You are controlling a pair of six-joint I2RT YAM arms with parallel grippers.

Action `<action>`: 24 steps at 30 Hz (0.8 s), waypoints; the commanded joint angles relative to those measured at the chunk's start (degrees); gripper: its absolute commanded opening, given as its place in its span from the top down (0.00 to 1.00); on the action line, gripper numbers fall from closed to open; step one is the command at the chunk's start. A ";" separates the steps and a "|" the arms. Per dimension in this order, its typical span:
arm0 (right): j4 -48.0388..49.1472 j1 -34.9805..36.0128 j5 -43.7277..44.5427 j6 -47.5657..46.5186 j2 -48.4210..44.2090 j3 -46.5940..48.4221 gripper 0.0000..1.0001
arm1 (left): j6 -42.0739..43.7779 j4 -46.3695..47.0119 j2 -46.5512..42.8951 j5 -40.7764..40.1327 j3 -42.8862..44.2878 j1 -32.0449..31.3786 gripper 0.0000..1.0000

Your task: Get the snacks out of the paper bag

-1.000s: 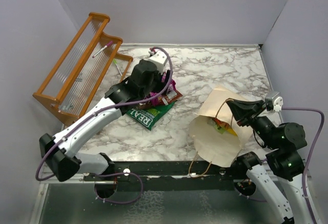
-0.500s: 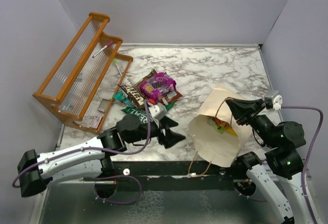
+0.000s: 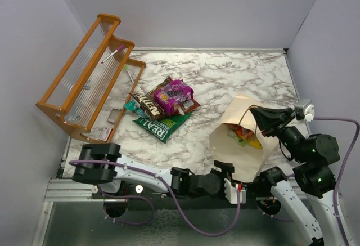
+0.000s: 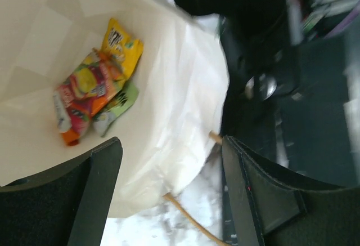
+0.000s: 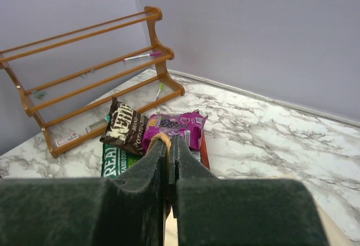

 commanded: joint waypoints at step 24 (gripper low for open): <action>-1.15 0.00 -1.41 0.24 -0.67 4.88 0.98 | 25.16 8.27 24.48 3.19 17.43 16.79 0.35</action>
